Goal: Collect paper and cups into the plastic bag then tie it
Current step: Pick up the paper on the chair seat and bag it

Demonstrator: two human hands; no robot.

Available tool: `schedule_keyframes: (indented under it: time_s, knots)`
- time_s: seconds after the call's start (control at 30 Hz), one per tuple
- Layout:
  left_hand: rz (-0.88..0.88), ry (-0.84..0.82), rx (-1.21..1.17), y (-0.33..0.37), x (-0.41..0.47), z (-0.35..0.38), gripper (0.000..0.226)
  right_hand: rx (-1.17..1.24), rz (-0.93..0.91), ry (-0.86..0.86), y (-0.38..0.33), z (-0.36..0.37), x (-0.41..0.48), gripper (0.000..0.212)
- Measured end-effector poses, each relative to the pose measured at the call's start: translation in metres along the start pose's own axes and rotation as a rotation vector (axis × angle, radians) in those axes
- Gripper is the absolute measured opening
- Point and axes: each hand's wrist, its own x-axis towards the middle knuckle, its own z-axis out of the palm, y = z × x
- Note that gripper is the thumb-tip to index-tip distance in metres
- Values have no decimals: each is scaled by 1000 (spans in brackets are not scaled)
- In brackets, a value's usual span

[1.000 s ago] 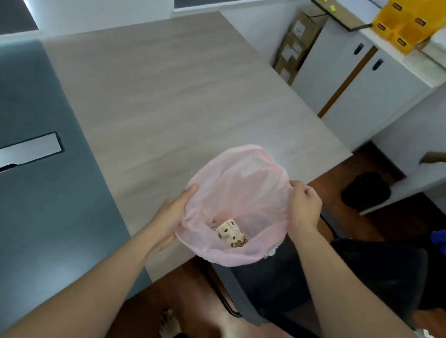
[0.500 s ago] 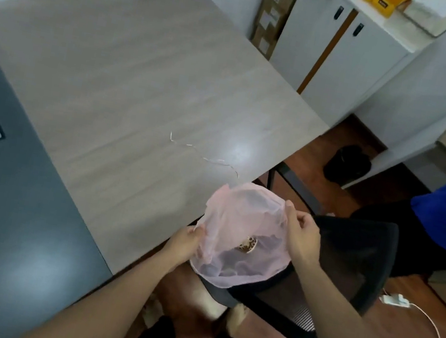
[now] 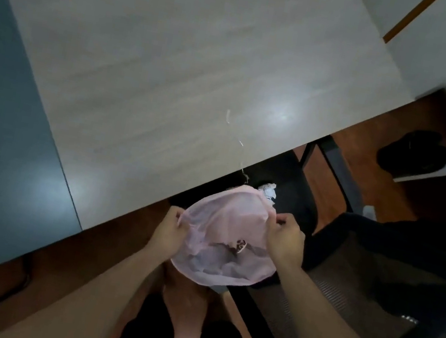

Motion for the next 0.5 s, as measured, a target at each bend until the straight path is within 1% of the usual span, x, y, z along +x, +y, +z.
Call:
schedule_keyframes:
  time_s: [0.07,0.17,0.23,0.3,0.33,0.37,0.43,0.5]
  knots:
    - [-5,33,-49,-3,-3,5,23,-15,42,-17,0,12,14,27]
    - [57,115,-21,-5,-4,9,39,49,43,-66,2,25,28,27]
    - [92,103,53,-7,2,12,42,104,-3,-115,3,31,35,23]
    - [76,69,140,-4,7,12,45,119,-69,-176,8,36,41,16]
    - [68,45,135,-1,9,13,49,106,-87,-207,12,38,45,14]
    - [61,28,95,-1,13,13,53,86,-94,-233,15,41,49,15]
    - [31,8,-65,1,19,13,56,42,-101,-277,23,48,58,18]
    - [8,35,-199,7,25,14,47,7,-108,-315,31,55,66,22]
